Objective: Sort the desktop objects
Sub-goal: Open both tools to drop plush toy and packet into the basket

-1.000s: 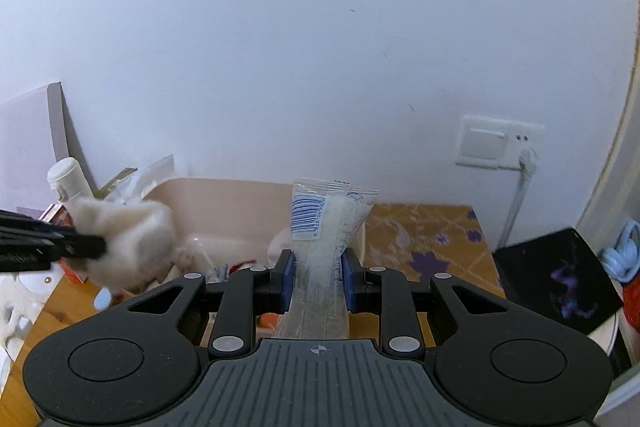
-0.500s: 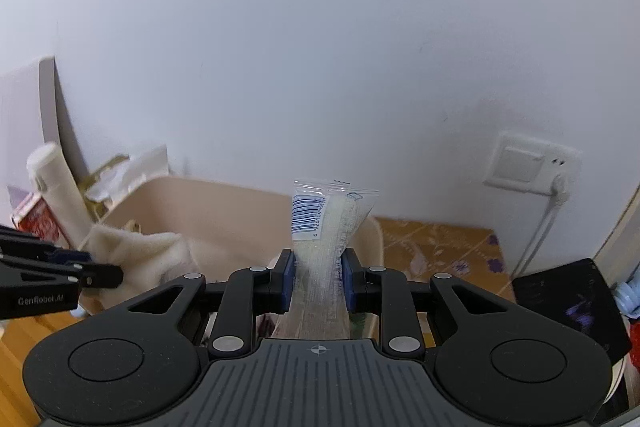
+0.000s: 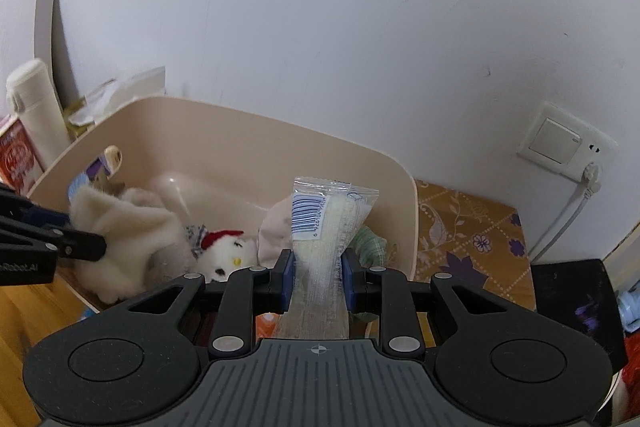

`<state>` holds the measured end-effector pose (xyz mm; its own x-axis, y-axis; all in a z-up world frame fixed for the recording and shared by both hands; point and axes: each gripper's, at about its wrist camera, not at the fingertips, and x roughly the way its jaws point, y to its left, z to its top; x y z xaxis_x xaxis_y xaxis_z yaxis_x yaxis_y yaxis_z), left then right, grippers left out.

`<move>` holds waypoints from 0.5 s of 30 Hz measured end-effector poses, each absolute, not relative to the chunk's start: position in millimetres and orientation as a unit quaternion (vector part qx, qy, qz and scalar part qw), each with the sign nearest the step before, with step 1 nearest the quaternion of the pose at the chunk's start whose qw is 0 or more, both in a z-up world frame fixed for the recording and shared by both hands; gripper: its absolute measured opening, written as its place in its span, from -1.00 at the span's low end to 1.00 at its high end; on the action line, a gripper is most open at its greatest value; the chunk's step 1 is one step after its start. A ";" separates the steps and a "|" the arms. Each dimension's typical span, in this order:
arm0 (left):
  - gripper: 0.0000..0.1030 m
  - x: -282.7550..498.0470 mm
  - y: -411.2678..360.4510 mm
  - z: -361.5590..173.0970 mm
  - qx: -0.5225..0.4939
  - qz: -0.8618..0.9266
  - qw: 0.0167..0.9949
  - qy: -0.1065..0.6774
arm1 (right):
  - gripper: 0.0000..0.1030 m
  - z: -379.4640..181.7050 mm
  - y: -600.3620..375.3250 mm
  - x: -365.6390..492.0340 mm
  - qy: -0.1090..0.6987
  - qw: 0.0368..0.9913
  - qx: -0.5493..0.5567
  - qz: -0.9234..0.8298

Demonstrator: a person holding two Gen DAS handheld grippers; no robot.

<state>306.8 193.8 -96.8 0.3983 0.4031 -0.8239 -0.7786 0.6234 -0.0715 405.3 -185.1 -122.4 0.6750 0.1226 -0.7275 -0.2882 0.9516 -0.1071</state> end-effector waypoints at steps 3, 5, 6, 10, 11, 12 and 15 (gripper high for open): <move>-0.15 307.5 193.8 -96.0 -0.232 0.369 0.804 0.406 | -0.52 -122.6 -185.0 405.3 0.391 0.907 -0.108 0.113; 0.07 306.4 192.0 -93.2 -0.235 0.374 0.804 0.399 | -0.27 -121.2 -184.2 406.0 0.391 0.907 -0.111 0.111; 0.18 305.1 191.0 -91.8 -0.235 0.377 0.804 0.395 | -0.20 -119.7 -183.7 404.7 0.389 0.908 -0.111 0.112; 0.45 300.4 188.0 -85.1 -0.242 0.384 0.803 0.386 | 0.08 -109.9 -182.6 399.8 0.379 0.912 -0.116 0.106; 0.46 299.0 186.9 -83.1 -0.242 0.384 0.805 0.383 | 0.14 -106.7 -181.9 398.2 0.376 0.913 -0.118 0.105; 0.47 297.6 185.7 -81.2 -0.241 0.383 0.806 0.382 | 0.18 -104.1 -181.1 396.5 0.374 0.914 -0.119 0.104; 0.50 293.1 180.9 -75.3 -0.237 0.383 0.808 0.379 | 0.42 -95.2 -180.7 389.9 0.370 0.916 -0.118 0.102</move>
